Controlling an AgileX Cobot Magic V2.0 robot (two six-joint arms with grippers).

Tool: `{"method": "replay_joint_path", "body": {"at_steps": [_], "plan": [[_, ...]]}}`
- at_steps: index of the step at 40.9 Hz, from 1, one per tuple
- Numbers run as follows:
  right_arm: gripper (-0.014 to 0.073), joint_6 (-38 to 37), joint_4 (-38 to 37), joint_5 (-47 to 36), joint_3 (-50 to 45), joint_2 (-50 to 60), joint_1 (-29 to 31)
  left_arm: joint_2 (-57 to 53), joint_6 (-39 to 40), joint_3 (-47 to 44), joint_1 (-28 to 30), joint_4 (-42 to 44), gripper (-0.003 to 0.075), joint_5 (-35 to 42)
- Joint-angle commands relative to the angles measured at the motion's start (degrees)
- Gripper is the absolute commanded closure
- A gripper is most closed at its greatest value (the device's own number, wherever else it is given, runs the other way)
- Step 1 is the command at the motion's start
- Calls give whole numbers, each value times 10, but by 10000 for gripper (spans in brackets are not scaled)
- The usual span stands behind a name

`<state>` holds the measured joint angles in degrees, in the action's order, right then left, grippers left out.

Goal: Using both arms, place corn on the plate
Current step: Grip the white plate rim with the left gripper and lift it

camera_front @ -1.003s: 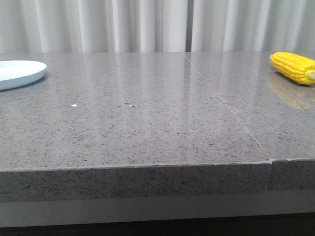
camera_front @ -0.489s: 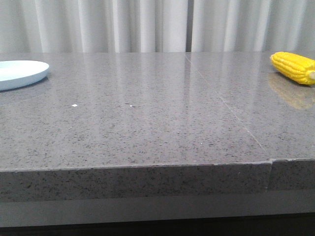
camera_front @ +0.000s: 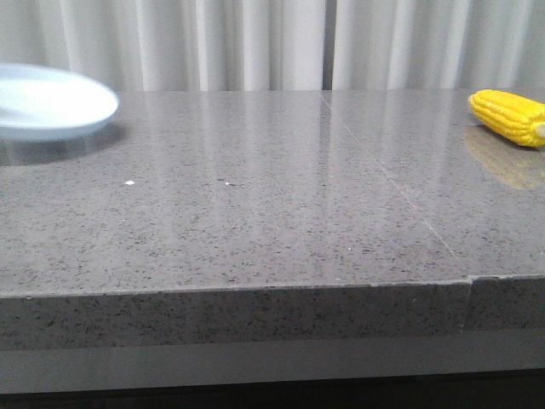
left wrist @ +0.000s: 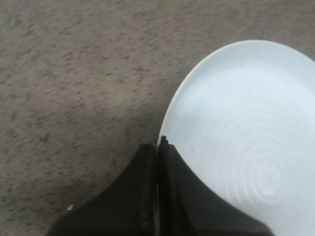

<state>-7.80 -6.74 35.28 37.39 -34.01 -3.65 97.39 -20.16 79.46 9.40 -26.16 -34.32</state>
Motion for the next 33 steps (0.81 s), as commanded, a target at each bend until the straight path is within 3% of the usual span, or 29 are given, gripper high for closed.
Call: {"method": "replay_joint_path", "body": {"at_steps": [1,13,20,33], "plan": [[32,5,-10,-37,17,-6,3,-48,-3,17,-37,-21,740,13],[32,5,-10,-37,17,-6,3,-59,-3,17,-158,-56,740,2],[32,5,-10,-37,17,-6,3,-49,-3,17,-220,-63,740,43],[32,5,-10,-37,17,-6,3,19,-3,17,-273,-138,740,75]]}}
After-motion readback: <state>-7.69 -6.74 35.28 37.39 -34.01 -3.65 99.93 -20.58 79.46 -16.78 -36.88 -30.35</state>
